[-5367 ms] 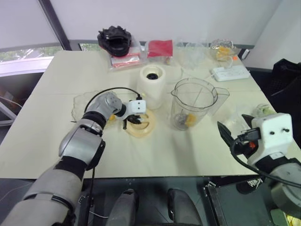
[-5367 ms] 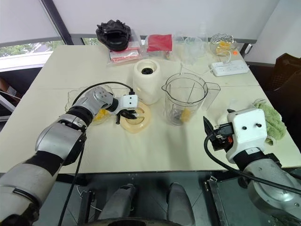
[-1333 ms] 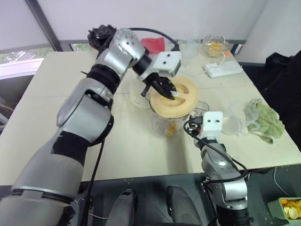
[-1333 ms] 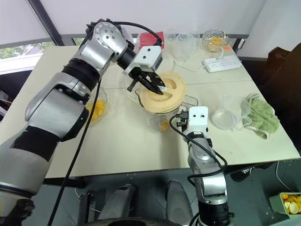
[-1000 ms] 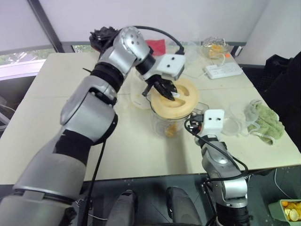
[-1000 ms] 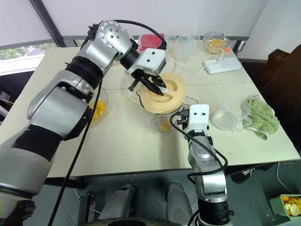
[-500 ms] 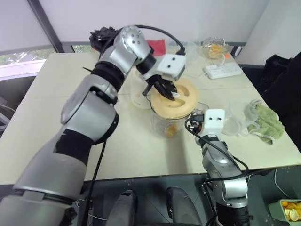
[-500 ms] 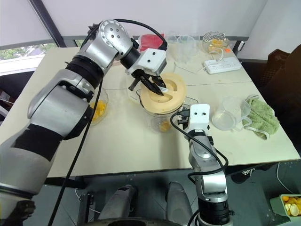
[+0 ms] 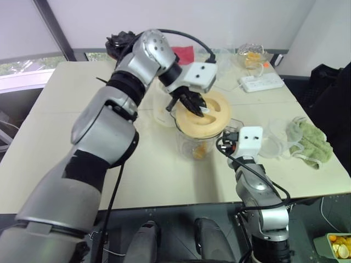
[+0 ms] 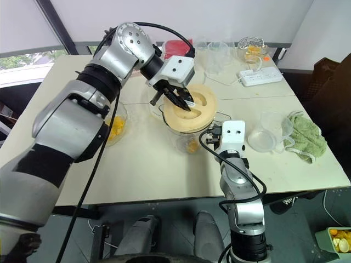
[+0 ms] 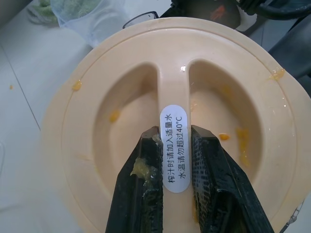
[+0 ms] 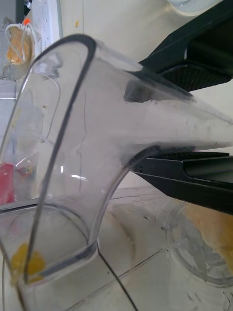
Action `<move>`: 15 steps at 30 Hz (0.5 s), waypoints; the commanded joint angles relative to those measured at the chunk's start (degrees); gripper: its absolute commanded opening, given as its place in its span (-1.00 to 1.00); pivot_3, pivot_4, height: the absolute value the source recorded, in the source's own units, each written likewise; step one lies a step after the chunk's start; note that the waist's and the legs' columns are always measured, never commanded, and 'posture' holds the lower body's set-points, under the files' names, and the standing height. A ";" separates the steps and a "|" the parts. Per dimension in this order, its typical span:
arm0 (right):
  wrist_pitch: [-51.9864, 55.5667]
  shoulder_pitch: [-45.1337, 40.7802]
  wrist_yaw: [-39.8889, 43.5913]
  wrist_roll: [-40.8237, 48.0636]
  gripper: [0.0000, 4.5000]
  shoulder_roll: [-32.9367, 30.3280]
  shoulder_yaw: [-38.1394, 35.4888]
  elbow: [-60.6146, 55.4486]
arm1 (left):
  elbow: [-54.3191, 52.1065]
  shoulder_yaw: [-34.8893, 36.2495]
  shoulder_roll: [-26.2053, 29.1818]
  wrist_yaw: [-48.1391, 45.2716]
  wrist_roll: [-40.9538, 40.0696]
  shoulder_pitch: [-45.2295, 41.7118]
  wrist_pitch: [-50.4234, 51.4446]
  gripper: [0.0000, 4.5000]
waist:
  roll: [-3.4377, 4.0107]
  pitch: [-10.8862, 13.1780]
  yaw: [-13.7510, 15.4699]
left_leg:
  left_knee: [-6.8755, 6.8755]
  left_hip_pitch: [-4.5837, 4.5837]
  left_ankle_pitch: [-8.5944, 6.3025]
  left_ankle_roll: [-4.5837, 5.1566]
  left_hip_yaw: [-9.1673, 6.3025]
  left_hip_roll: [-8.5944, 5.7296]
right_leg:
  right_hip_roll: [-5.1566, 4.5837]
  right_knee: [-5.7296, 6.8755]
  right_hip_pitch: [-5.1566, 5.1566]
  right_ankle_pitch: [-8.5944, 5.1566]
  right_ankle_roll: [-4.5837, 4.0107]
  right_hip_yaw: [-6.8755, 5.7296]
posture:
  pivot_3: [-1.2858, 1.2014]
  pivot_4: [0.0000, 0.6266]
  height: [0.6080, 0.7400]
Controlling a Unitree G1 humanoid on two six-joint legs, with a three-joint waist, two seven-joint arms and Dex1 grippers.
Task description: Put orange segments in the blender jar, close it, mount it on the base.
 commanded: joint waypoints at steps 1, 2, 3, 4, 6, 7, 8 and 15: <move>-1.45 -0.40 0.18 -0.64 -0.55 -0.22 -0.36 -0.99 | 1.21 -1.66 -0.52 -0.20 2.39 0.19 0.80 -0.89 | 0.00 0.00 0.02 | 0.00 0.00 0.00 0.00 0.00 0.00 | 0.00 0.00 0.00 0.00 0.00 0.00 | 0.03 -0.52 1.00; -1.47 -0.43 0.22 -0.64 -0.55 -0.26 -0.36 -1.01 | 1.45 -1.89 -0.59 -0.20 2.93 0.13 0.79 -0.89 | 0.00 0.00 0.03 | 0.00 0.00 0.00 0.00 0.00 0.00 | 0.00 0.00 0.00 0.00 0.00 0.00 | 0.03 -0.52 1.00; -1.44 -0.48 0.21 -0.66 -0.55 -0.23 -0.32 -1.02 | 1.80 -1.77 -0.81 -0.20 3.71 0.05 1.13 -0.89 | 0.00 0.00 0.03 | 0.00 -0.01 0.00 0.00 0.00 0.00 | 0.00 -0.01 0.00 -0.01 0.01 0.00 | 0.03 -0.52 1.00; -1.44 -0.53 0.20 -0.69 -0.55 -0.21 -0.26 -1.02 | 2.08 -1.58 -1.01 -0.20 4.43 -0.01 1.26 -0.89 | 0.00 0.00 0.03 | 0.00 -0.01 0.00 0.00 0.00 0.00 | 0.00 -0.01 0.00 -0.01 0.01 0.00 | 0.03 -0.52 1.00; -1.42 -0.58 0.16 -0.75 -0.55 -0.19 -0.20 -1.01 | 2.48 -0.52 -1.40 -0.06 6.19 -0.19 1.51 -0.89 | 0.00 0.00 0.04 | 0.00 -0.01 0.00 0.00 0.00 0.00 | 0.00 -0.01 0.00 -0.02 0.02 0.00 | 0.03 -0.52 1.00; -1.42 -0.59 0.15 -0.78 -0.55 -0.19 -0.19 -1.01 | 2.67 0.13 -1.68 0.47 6.95 -0.35 1.93 -0.89 | 0.00 0.00 0.05 | -0.01 -0.01 0.00 0.00 0.00 0.00 | 0.00 -0.01 0.00 -0.02 0.04 0.00 | 0.03 -0.52 1.00; -1.43 -0.59 0.13 -0.79 -0.55 -0.18 -0.19 -1.02 | 2.94 0.86 -2.05 1.18 7.59 -0.58 3.01 -0.89 | 0.00 0.00 0.05 | -0.01 -0.01 0.00 0.00 0.00 0.00 | 0.00 -0.01 0.00 -0.03 0.04 0.00 | 0.03 -0.52 1.00; -1.24 -0.36 -0.10 -0.99 -0.55 -0.07 -0.23 -1.42 | 3.94 2.62 -3.33 1.87 13.18 -0.49 5.64 -0.89 | 0.01 -0.02 0.18 | 0.00 -0.01 0.00 0.00 0.00 0.00 | 0.00 -0.02 0.00 -0.04 0.06 0.00 | 0.03 -0.52 1.00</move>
